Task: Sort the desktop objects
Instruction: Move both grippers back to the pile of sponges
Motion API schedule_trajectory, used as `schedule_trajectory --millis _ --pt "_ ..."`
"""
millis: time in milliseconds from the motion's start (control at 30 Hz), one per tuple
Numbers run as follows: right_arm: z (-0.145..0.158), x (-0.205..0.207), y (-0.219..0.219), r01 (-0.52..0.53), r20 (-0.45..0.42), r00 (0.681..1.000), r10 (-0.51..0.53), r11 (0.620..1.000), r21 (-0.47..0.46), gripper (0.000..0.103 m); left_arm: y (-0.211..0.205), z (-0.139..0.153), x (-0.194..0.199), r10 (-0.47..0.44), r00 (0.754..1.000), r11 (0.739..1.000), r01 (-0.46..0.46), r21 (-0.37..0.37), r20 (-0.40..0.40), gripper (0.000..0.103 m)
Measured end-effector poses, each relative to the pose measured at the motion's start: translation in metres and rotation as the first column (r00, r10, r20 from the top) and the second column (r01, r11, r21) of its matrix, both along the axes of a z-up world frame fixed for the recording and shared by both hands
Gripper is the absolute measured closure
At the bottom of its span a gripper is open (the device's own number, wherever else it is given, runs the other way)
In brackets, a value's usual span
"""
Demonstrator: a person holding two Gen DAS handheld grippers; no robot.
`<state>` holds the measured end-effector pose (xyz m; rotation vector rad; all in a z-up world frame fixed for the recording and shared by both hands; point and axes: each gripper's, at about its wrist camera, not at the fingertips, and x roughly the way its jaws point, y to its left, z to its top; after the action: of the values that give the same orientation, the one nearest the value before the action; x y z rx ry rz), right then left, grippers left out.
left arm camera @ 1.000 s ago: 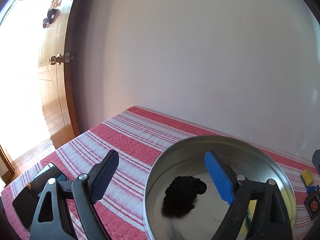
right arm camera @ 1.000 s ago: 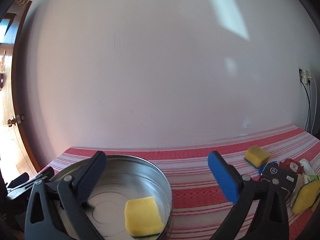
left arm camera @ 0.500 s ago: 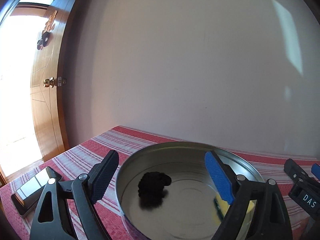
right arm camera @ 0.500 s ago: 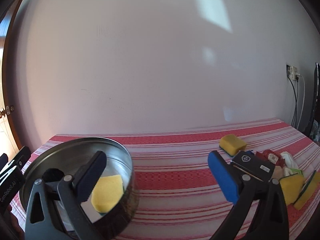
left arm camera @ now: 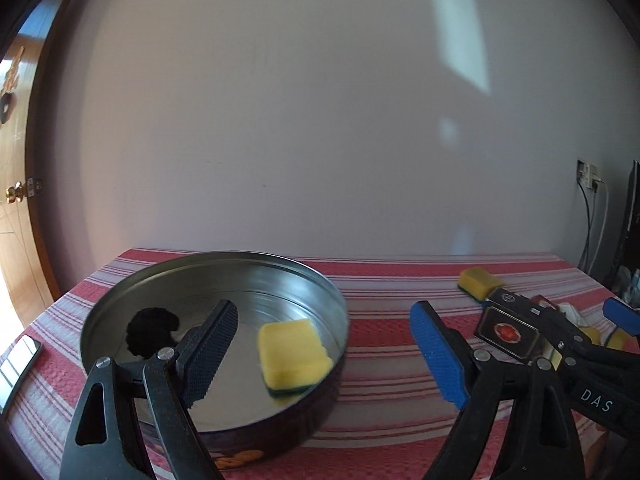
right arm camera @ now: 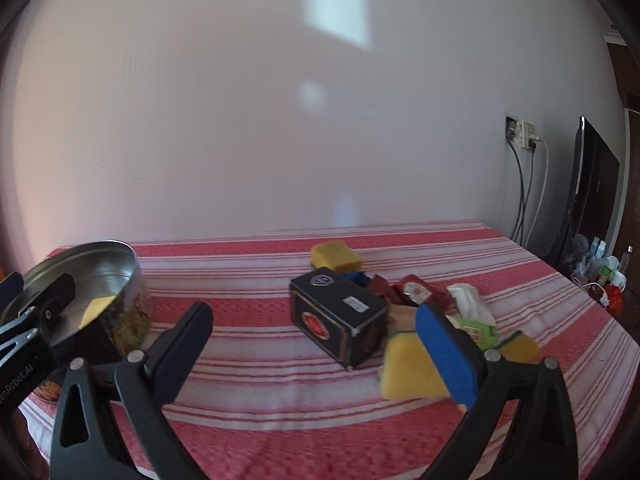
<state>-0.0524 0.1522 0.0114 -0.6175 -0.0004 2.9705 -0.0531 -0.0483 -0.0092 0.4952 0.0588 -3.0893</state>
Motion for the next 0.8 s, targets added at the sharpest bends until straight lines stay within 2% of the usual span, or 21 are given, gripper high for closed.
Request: schedule_trajectory --millis 133,267,433,567,733,767,800 --pt "-0.008 0.010 0.042 0.048 0.042 0.998 -0.048 0.999 0.012 0.000 0.042 -0.002 0.002 -0.098 0.995 0.995 0.098 -0.036 0.012 0.013" --pt "-0.013 0.019 0.080 0.105 0.070 0.992 -0.107 0.994 0.031 0.000 0.076 -0.004 0.001 -0.191 0.981 0.980 0.192 -0.041 0.036 0.013" --pt "-0.023 0.017 0.117 0.135 0.143 0.980 -0.140 0.990 0.040 0.000 0.120 -0.010 -0.003 -0.304 0.948 0.948 0.310 -0.065 0.096 0.013" --pt "-0.035 0.008 0.137 0.119 0.215 0.970 -0.116 0.993 -0.003 0.000 0.142 -0.018 -0.003 -0.346 0.929 0.929 0.359 -0.088 0.133 0.013" --pt "-0.049 -0.008 0.146 0.067 0.336 0.941 -0.035 0.994 -0.084 0.001 0.155 -0.021 -0.005 -0.357 0.919 0.923 0.374 -0.086 0.165 0.013" --pt "-0.052 -0.010 0.147 0.065 0.352 0.936 -0.029 0.994 -0.092 0.002 0.156 -0.021 -0.005 -0.357 0.919 0.924 0.374 -0.084 0.167 0.013" --pt "-0.054 -0.011 0.147 0.055 0.362 0.932 -0.013 0.993 -0.107 0.010 0.157 -0.021 -0.006 -0.357 0.919 0.924 0.374 -0.079 0.169 0.013"
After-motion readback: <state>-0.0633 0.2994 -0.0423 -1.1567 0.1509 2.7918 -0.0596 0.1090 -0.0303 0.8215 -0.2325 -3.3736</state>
